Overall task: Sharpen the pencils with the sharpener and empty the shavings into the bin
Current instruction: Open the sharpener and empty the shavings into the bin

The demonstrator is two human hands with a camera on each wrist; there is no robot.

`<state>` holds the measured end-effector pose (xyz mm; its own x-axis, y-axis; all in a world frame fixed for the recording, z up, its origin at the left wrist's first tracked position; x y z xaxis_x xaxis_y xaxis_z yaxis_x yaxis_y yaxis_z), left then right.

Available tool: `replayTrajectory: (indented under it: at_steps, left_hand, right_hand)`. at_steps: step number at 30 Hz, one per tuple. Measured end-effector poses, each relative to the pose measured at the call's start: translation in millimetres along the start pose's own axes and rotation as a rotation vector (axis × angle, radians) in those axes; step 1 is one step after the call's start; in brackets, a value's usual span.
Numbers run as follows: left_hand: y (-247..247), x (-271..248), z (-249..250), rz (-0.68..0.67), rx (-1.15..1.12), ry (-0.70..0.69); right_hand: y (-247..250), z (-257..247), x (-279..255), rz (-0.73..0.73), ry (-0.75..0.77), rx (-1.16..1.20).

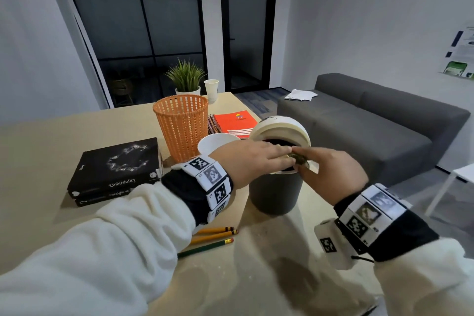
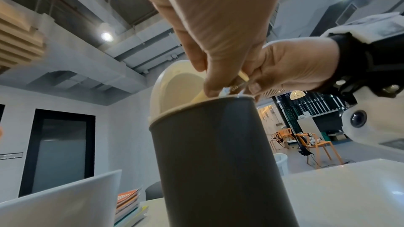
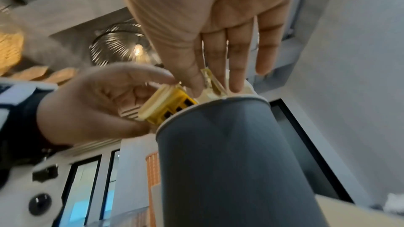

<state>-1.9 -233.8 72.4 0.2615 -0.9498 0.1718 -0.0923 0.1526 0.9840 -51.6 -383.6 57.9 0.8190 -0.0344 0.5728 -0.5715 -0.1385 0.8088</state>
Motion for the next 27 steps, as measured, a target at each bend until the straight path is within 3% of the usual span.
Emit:
replayTrajectory:
  at_steps: [6, 8, 11, 14, 16, 21, 24, 27]
  left_hand:
    - [2.6, 2.0, 0.4, -0.011, 0.042, -0.019]
    - [3.6, 0.2, 1.5, 0.058, 0.042, -0.065]
    - [-0.1, 1.6, -0.3, -0.047, 0.068, -0.004]
    - [9.0, 0.7, 3.9, 0.079, 0.023, -0.073]
    - [10.7, -1.7, -2.5, 0.190, -0.098, -0.041]
    - [14.8, -23.6, -20.1, 0.426, -0.535, 0.301]
    - [12.3, -41.3, -25.5, 0.472, -0.856, 0.460]
    - [6.1, -59.0, -27.6, 0.513, -1.123, 0.531]
  right_hand:
    - [-3.3, 0.0, 0.8, 0.054, 0.039, 0.018]
    - [-2.9, -1.9, 0.7, 0.107, 0.082, -0.012]
    - [-5.4, -1.8, 0.4, 0.095, 0.048, 0.017]
    - [0.6, -5.0, -0.5, 0.171, 0.094, 0.034]
    - [3.9, -6.4, 2.3, 0.160, 0.057, 0.083]
    - [4.4, -16.2, 7.4, 0.128, 0.003, 0.189]
    - [3.1, -22.7, 7.5, 0.146, -0.009, 0.313]
    - [2.4, -32.4, 7.4, 0.140, 0.025, 0.318]
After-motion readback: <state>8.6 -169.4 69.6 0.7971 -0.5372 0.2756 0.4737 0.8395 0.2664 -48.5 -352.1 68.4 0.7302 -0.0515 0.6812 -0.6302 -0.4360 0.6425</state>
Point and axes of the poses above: each hand's wrist, its own x-axis towards the middle knuckle, its own y-axis out of the back of the hand, z = x × y, the point moved 4 cm from there along x, towards the middle knuckle, and after that the axes turned 12 degrees about -x, right-handed, at the moved point
